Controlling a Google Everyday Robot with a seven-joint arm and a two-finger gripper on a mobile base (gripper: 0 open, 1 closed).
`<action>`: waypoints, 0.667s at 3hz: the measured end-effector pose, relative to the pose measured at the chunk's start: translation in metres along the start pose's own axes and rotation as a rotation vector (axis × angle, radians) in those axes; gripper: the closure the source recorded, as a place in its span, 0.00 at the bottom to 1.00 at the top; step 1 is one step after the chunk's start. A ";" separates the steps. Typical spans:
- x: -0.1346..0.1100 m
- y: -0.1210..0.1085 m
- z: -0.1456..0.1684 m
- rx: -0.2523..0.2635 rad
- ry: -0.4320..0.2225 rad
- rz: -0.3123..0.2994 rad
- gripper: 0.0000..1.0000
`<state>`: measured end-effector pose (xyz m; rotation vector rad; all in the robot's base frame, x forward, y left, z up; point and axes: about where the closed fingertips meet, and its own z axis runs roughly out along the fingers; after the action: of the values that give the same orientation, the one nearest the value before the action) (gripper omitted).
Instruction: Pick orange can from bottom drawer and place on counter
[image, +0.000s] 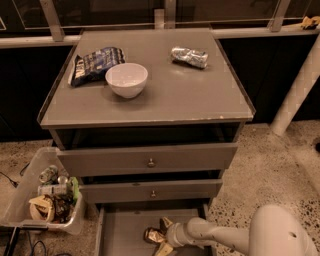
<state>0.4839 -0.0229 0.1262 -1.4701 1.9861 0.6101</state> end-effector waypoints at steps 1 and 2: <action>-0.002 0.003 0.003 -0.008 0.000 -0.003 0.18; -0.002 0.003 0.003 -0.008 0.000 -0.003 0.42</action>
Offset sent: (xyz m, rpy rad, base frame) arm -0.0016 0.0039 -0.0012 -0.0008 0.0037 0.0085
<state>0.4818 -0.0190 0.1254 -1.4781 1.9831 0.6174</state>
